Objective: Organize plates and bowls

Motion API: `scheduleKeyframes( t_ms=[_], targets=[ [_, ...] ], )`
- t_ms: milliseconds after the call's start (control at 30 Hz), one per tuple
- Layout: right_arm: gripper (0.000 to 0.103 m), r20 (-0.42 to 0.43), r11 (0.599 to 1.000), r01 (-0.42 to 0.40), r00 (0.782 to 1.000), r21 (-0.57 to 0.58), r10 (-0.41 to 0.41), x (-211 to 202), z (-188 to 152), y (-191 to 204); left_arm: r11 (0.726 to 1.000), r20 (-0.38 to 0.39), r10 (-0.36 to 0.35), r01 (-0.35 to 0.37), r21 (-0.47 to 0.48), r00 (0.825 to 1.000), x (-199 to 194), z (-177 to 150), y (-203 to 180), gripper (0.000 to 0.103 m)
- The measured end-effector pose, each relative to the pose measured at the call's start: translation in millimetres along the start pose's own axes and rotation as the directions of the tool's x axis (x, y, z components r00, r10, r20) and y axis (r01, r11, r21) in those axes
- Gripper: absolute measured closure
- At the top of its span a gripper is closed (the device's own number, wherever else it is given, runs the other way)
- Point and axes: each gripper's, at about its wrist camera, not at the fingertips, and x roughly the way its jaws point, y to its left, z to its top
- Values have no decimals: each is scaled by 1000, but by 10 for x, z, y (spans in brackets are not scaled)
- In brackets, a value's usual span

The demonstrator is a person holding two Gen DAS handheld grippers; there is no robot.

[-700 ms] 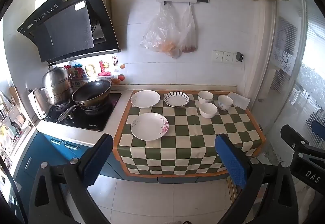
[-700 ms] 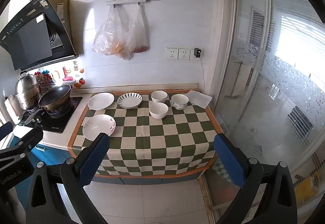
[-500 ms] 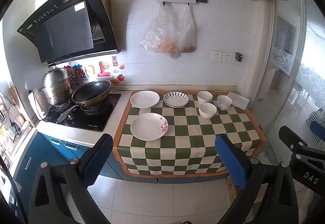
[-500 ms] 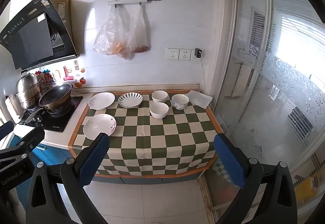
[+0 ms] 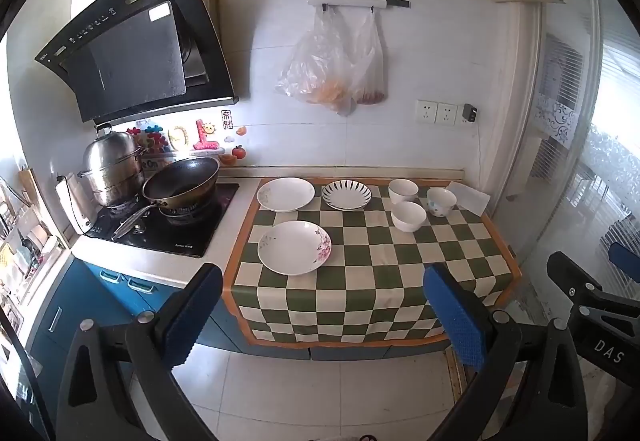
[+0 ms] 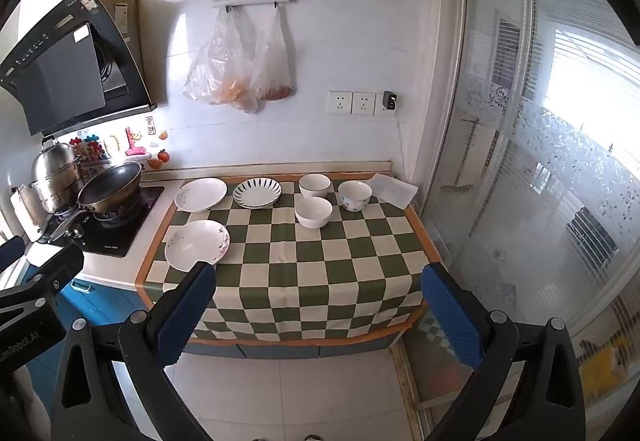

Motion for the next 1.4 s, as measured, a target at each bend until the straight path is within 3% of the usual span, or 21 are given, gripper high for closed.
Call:
scheduleKeyframes(
  t_ms=[1400],
  targets=[
    [0,-5,1000,10,1000,6,-10,78,-7,-61,1000,0,1,-1,5,1000,-40,-44,61,0]
  ],
)
